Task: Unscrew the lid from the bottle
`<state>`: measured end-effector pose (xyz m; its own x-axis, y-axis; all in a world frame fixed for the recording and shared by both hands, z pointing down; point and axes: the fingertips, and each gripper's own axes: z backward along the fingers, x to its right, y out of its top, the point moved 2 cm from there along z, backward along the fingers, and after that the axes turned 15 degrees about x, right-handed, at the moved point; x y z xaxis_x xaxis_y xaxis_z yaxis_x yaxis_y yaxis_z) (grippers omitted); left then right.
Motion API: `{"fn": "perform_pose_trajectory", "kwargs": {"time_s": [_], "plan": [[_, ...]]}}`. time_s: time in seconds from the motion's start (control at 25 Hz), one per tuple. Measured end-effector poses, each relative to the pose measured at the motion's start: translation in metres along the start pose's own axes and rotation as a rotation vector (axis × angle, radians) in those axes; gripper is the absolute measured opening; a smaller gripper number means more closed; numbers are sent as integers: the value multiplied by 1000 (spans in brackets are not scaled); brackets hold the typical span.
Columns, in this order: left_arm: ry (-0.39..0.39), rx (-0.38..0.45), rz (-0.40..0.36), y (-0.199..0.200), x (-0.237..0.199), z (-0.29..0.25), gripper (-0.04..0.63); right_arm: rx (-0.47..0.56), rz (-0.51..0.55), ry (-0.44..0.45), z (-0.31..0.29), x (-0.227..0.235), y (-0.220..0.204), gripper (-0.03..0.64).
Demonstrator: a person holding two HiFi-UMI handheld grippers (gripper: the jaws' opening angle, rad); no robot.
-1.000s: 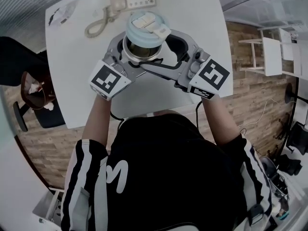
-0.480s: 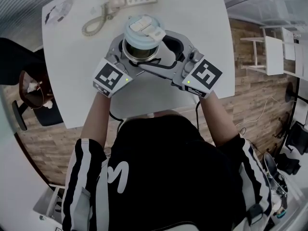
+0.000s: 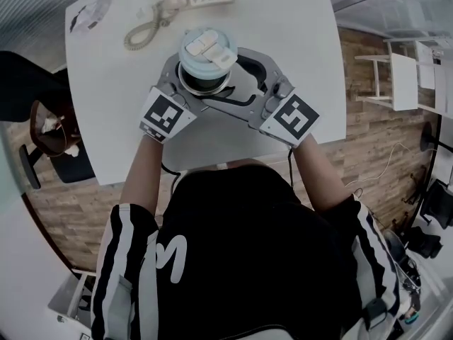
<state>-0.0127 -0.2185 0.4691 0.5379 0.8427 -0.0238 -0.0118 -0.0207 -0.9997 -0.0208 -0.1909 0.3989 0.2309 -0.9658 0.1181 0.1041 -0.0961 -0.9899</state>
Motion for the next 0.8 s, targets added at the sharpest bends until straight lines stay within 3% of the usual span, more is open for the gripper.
{"fn": "perform_pose_trajectory", "kwargs": {"time_s": [0.28,0.44,0.8], "plan": [[30,9,10,2,-2,4,448,-67,41,-20,6,-3,-13,367],[70,21,30,4,-3,15,449,-16,-23,-84,14,-2,-7,367],[171,26,-19,27,3,66,449,38,25,-164,46,-8,26,365]]}}
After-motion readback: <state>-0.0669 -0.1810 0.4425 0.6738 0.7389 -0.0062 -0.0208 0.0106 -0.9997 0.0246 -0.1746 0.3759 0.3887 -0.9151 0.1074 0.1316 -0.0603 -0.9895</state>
